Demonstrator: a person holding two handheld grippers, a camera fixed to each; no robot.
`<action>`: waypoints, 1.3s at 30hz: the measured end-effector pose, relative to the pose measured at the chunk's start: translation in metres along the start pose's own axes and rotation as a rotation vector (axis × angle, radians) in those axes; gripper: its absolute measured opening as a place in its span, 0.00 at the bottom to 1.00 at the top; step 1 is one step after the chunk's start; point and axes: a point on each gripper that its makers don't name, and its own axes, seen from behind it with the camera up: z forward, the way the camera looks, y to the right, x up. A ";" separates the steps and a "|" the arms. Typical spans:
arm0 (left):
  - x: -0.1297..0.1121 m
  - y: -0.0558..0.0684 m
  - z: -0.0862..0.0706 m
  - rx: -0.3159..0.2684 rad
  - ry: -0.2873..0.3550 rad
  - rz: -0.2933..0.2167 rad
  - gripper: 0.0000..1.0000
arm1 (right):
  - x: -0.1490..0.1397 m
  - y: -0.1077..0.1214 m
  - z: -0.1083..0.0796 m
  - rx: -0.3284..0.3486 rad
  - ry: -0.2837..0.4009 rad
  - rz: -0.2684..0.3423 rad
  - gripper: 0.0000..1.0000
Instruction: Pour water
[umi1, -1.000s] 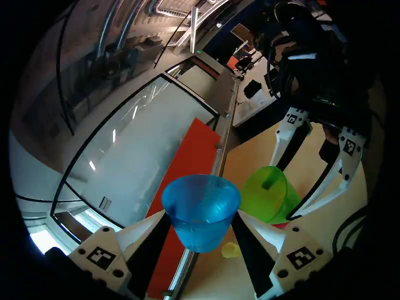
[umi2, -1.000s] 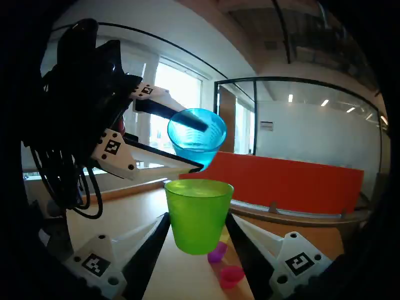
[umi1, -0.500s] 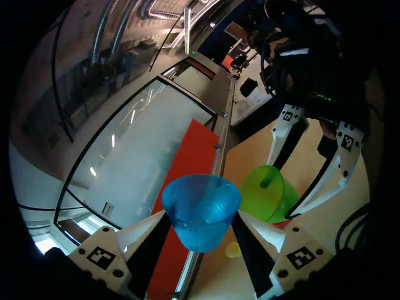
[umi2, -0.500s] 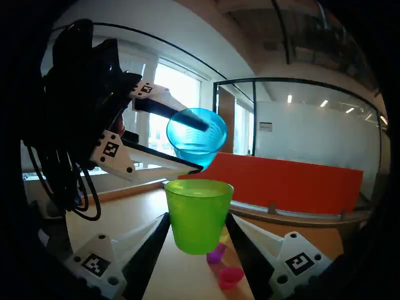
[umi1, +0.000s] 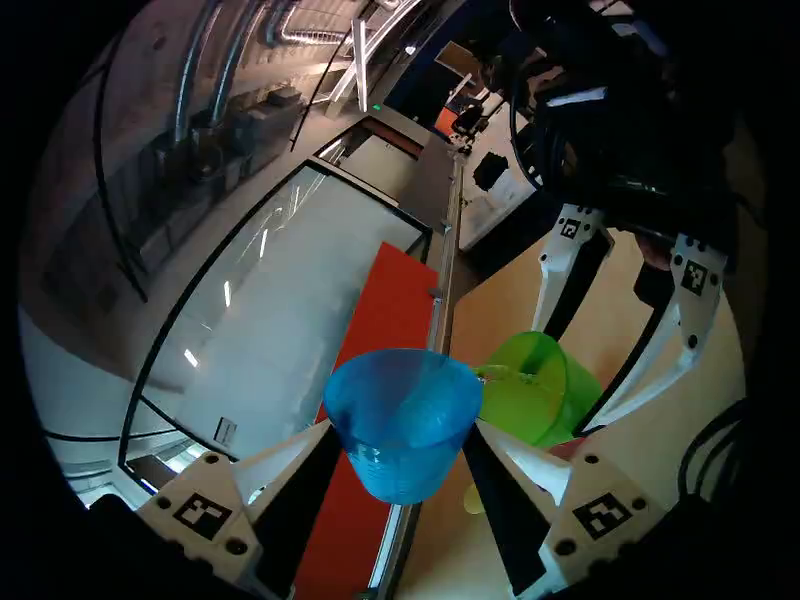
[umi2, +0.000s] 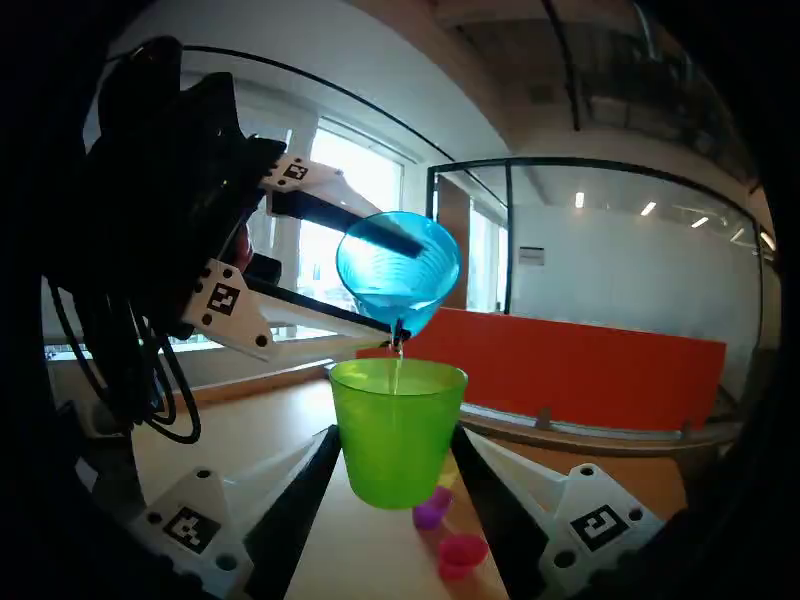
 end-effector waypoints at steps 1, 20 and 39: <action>0.000 0.000 0.000 0.001 0.000 0.003 0.81 | 0.000 0.000 0.000 0.000 0.001 0.000 0.84; 0.004 -0.003 0.000 0.008 0.005 0.014 0.81 | 0.000 0.002 -0.004 -0.006 0.009 0.001 0.84; 0.006 -0.010 0.000 0.020 0.006 0.052 0.81 | 0.005 0.003 -0.003 -0.010 0.021 0.000 0.84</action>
